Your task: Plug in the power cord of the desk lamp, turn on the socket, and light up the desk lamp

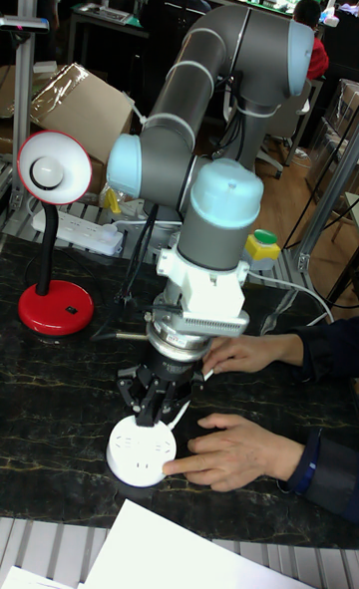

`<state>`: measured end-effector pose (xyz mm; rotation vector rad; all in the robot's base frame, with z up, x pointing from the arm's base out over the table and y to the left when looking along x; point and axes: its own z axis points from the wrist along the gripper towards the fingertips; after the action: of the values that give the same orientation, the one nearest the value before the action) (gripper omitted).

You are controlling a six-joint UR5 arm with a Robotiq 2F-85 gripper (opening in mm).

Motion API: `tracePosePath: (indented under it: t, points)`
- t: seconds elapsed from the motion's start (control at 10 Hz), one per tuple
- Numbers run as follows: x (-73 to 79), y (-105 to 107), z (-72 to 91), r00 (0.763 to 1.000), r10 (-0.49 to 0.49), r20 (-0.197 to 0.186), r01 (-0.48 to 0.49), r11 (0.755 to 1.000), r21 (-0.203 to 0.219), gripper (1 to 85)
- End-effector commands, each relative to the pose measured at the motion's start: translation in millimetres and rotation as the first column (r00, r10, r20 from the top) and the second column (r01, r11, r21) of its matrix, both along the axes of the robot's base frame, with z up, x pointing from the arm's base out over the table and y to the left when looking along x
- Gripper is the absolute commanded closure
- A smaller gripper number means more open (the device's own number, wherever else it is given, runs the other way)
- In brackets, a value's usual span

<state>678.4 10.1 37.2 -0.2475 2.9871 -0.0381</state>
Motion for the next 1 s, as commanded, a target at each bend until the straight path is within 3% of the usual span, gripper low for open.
tracePosePath:
  t: [0.0,0.2,0.3,0.4,0.5,0.6,0.8,0.9]
  points:
    - [14.5,3,-11.3,0.999,-0.004,0.038,0.003,1.000,0.018,84.0]
    - [8.6,0,-7.0,1.000,0.008,0.027,-0.008,1.000,0.018,84.0]
    - [1.0,-3,6.2,0.999,0.043,0.010,-0.043,0.999,0.011,84.0]
    - [6.9,-3,25.9,0.995,0.084,0.054,-0.084,0.996,0.002,79.0]
    - [3.3,-1,40.7,0.990,0.126,0.063,-0.126,0.992,-0.002,50.7]
    - [1.4,8,47.4,0.985,0.152,0.078,-0.155,0.987,0.044,24.3]
    - [4.9,6,55.8,0.980,0.184,0.078,-0.186,0.982,0.027,13.3]
    - [11.8,1,58.3,0.980,0.183,0.079,-0.183,0.983,-0.002,21.0]
